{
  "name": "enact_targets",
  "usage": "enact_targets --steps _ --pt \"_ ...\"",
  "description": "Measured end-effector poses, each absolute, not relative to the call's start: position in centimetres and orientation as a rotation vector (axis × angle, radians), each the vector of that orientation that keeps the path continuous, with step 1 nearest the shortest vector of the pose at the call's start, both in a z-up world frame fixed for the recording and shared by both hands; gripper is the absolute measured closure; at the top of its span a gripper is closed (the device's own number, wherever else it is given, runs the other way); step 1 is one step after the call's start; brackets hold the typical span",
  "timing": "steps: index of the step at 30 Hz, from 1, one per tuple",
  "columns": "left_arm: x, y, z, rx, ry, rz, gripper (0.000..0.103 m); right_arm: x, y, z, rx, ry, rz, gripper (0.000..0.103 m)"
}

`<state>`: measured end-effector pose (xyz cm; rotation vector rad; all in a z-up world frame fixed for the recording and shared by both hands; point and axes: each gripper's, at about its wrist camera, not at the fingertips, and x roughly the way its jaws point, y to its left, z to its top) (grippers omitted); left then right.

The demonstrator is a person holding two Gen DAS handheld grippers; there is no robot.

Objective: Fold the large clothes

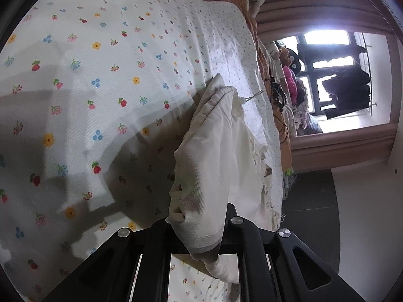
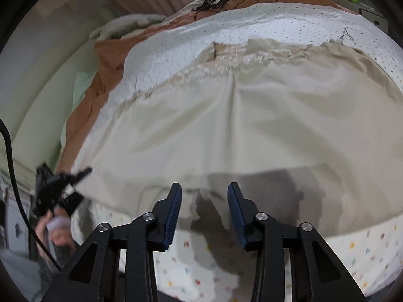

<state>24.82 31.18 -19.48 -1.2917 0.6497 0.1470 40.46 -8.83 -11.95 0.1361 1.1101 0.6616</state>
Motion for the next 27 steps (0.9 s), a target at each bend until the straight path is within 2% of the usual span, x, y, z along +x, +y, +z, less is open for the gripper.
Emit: enact_targets --steps 1,3,11,21,27 --pt "24.8 31.1 -19.4 -1.294 0.648 0.146 0.092 40.2 -8.6 -12.3 0.122 1.115 0.668 0.066" --pt "24.7 31.1 -19.3 -1.296 0.645 0.144 0.092 40.2 -8.0 -13.8 0.091 1.155 0.665 0.075" --pt "25.0 30.8 -17.5 -1.272 0.619 0.115 0.093 42.6 -7.4 -16.6 0.093 1.209 0.597 0.088" --pt "26.8 29.6 -13.3 -1.219 0.603 0.076 0.093 46.7 -7.0 -17.4 0.224 1.238 0.59 0.091" --pt "28.4 28.7 -10.6 -1.169 0.589 0.033 0.093 45.3 -8.7 -15.2 0.283 1.175 0.635 0.091"
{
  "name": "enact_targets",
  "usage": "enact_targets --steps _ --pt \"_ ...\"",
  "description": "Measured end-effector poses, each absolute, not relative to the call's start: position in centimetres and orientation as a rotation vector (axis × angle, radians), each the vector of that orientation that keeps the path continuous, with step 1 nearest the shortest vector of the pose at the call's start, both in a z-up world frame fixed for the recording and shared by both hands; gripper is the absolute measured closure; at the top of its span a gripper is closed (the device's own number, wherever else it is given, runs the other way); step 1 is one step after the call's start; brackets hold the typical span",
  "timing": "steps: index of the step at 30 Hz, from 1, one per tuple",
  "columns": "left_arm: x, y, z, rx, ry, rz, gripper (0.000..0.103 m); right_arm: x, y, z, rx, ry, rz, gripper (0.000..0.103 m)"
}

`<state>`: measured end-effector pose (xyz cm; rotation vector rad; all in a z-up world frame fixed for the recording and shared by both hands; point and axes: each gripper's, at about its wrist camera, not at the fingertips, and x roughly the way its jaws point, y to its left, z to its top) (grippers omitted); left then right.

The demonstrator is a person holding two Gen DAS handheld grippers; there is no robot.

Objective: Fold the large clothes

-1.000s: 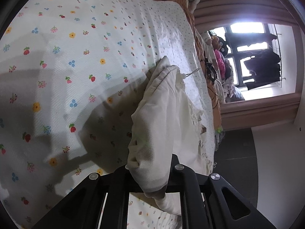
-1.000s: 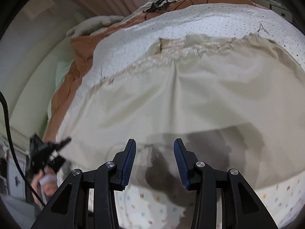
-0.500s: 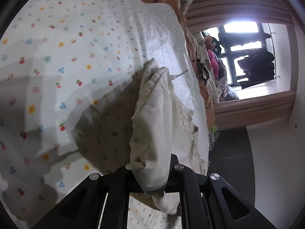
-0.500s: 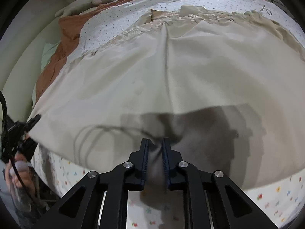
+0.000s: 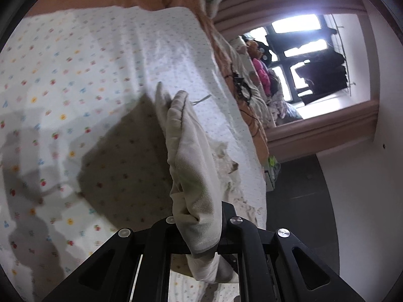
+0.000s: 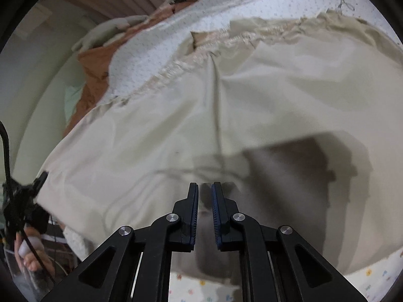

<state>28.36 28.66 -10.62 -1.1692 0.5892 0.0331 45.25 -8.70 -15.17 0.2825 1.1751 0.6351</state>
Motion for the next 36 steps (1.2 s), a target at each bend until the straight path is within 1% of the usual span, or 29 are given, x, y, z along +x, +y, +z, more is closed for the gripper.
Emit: enact_targets --steps 7,13,21,25,31,36 --pt "30.3 26.7 -7.4 -1.108 0.573 -0.022 0.093 43.2 -9.9 -14.7 0.31 1.183 0.661 0.091" --pt "32.1 24.3 -4.4 -1.05 0.566 -0.086 0.093 42.2 -9.6 -17.4 0.315 1.245 0.662 0.091" --pt "35.5 18.8 -0.2 -0.935 0.581 -0.189 0.093 42.3 -10.3 -18.7 0.367 1.277 0.684 0.091" --pt "37.5 15.6 1.4 -0.878 0.598 -0.237 0.093 42.4 -11.3 -18.2 0.365 1.306 0.722 0.091" --pt "41.3 10.6 3.5 -0.793 0.635 -0.296 0.093 42.0 -17.1 -16.1 0.451 1.229 0.705 0.091" --pt "44.6 5.6 3.4 -0.724 0.689 -0.356 0.093 41.9 -23.3 -14.4 0.54 1.147 0.639 0.091"
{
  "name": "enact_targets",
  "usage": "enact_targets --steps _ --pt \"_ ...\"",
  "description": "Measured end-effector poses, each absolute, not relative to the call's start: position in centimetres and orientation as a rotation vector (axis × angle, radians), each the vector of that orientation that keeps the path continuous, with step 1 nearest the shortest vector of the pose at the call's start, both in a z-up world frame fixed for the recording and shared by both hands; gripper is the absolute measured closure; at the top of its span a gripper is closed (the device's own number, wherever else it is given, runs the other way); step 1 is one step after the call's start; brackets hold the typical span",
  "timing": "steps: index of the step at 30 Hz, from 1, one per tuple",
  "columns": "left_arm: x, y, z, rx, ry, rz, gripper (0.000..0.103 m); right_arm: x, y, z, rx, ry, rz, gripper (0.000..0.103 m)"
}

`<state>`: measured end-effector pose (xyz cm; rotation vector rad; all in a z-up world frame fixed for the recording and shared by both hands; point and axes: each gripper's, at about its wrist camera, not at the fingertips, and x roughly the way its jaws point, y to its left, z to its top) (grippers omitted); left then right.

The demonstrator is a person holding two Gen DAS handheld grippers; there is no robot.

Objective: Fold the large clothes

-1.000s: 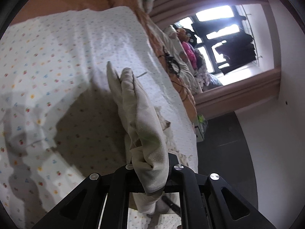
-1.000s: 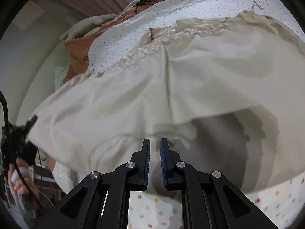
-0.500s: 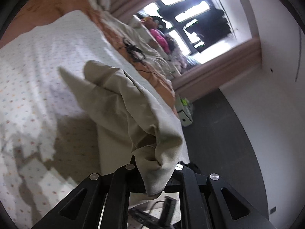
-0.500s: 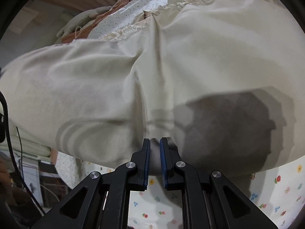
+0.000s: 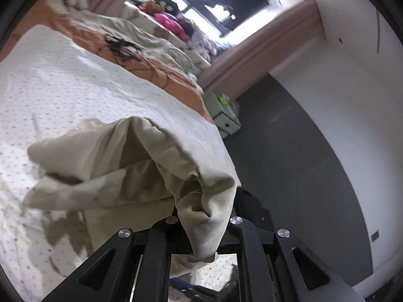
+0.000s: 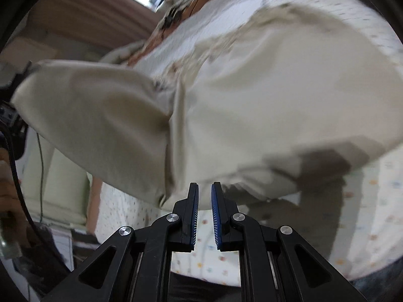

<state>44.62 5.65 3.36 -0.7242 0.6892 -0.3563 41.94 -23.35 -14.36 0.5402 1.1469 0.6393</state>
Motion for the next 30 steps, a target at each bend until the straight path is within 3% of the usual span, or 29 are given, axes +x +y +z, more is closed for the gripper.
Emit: enact_targets --steps 16,18,23,26,28,29,30 --pt "51.4 -9.4 -3.5 -0.579 0.935 -0.478 0.093 40.7 -36.2 -15.4 0.675 1.076 0.421 0.091" --pt "52.1 -11.2 -4.6 -0.551 0.978 -0.475 0.088 40.5 -37.4 -15.6 0.683 1.077 0.402 0.091" --pt "52.1 -13.8 -7.4 -0.605 1.083 -0.599 0.028 40.4 -39.1 -15.9 0.698 1.075 0.37 0.091" --pt "51.6 -13.4 -7.1 -0.576 1.059 -0.605 0.019 40.3 -39.6 -15.5 0.695 1.063 0.378 0.089" --pt "51.0 -12.0 -7.0 -0.553 1.037 -0.577 0.018 40.7 -39.2 -15.1 0.686 1.056 0.386 0.075" --pt "50.6 -11.4 -7.0 -0.557 1.033 -0.566 0.018 41.0 -39.0 -14.8 0.677 1.05 0.388 0.06" --pt "50.2 -10.2 -7.1 -0.568 1.03 -0.547 0.018 41.3 -38.8 -14.4 0.662 1.038 0.39 0.051"
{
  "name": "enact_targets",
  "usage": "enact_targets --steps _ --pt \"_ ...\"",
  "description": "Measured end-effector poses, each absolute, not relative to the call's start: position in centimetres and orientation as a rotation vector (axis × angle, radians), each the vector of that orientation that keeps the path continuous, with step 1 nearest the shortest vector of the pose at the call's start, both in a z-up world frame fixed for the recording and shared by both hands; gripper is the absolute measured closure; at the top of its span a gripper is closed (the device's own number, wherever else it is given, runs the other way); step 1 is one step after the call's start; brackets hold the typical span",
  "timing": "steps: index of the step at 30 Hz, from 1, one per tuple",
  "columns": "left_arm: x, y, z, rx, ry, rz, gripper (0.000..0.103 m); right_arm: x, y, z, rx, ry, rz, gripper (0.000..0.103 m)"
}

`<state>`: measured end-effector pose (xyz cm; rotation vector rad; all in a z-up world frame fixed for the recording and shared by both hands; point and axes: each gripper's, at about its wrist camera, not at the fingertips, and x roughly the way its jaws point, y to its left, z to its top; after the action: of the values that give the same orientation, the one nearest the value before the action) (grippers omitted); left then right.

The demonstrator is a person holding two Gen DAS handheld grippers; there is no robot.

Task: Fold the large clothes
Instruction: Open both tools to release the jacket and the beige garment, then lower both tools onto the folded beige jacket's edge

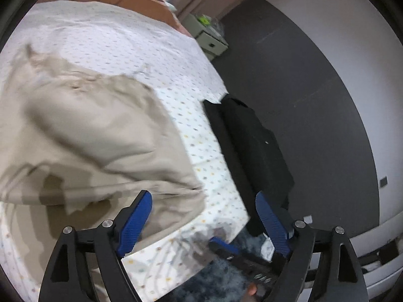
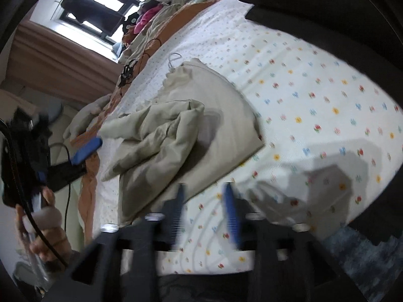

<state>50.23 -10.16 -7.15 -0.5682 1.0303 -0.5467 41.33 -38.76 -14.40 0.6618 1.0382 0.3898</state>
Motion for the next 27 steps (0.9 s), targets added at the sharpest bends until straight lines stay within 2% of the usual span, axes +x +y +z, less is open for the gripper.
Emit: enact_targets --steps 7,16,17,18,21,27 --pt "46.0 -2.2 -8.2 -0.62 0.993 -0.356 0.018 44.6 -37.1 -12.7 0.557 1.007 0.417 0.049" --pt "42.3 4.8 -12.8 -0.688 1.013 -0.157 0.018 49.6 -35.4 -15.1 0.471 1.085 0.416 0.049" --pt "42.0 5.3 -13.3 -0.693 1.019 -0.139 0.018 49.8 -35.3 -15.5 0.467 1.092 0.422 0.054" --pt "41.8 5.7 -13.9 -0.698 1.03 -0.124 0.018 49.9 -35.2 -15.8 0.465 1.089 0.425 0.07" --pt "41.7 6.0 -15.7 -0.711 1.074 -0.101 0.018 50.0 -35.4 -16.0 0.485 1.059 0.44 0.086" --pt "41.6 5.2 -17.2 -0.705 1.119 -0.104 0.03 48.7 -36.4 -14.0 0.498 0.965 0.457 0.092"
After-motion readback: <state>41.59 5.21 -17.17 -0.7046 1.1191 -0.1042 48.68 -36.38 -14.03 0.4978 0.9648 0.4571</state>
